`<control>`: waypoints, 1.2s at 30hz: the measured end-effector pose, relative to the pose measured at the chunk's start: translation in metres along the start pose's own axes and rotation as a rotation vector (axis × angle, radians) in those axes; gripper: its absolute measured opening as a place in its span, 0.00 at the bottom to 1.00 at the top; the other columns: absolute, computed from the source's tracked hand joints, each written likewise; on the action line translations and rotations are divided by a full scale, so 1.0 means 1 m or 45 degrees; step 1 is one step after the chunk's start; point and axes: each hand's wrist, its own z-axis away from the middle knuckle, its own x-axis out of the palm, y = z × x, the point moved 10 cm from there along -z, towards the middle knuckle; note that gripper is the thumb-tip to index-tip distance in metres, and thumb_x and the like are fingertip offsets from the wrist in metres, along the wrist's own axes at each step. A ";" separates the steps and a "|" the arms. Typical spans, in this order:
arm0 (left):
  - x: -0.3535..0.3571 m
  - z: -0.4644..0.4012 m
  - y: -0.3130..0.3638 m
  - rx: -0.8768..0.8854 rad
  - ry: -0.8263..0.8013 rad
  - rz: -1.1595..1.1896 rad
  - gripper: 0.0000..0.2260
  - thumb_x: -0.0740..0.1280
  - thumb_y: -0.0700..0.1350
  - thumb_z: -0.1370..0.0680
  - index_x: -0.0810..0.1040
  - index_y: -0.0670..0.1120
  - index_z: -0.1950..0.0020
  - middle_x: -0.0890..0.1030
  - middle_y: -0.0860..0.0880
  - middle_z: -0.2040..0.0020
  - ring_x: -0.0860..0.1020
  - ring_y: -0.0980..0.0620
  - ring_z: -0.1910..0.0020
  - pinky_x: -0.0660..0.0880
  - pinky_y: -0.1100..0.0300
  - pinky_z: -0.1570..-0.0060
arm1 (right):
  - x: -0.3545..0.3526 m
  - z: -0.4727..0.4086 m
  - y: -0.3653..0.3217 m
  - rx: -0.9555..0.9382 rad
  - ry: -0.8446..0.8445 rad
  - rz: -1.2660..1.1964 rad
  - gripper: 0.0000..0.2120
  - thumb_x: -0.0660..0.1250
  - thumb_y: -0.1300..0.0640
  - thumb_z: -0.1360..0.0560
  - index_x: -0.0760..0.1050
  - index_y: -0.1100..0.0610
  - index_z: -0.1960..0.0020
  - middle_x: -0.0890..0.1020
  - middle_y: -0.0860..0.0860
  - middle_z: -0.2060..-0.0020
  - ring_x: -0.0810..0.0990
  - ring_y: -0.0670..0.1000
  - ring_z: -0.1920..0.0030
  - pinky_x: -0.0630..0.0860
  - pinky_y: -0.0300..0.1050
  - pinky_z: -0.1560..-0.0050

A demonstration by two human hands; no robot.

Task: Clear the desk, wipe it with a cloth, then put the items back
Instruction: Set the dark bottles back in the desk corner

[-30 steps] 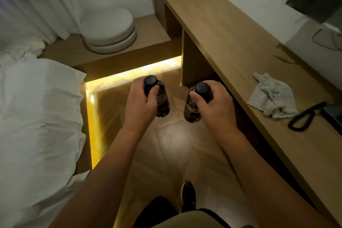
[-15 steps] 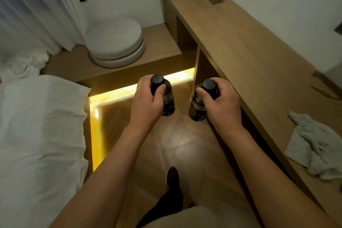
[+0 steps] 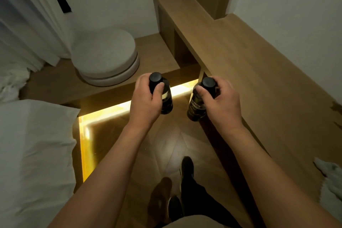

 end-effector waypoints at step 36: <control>0.128 -0.548 -0.126 0.027 -0.084 0.016 0.13 0.63 0.51 0.18 0.73 0.50 0.35 0.74 0.55 0.43 0.72 0.66 0.47 0.67 0.73 0.50 | 0.189 -0.523 0.013 -0.023 0.106 0.049 0.17 0.60 0.31 0.30 0.68 0.34 0.44 0.72 0.29 0.50 0.73 0.39 0.44 0.77 0.44 0.43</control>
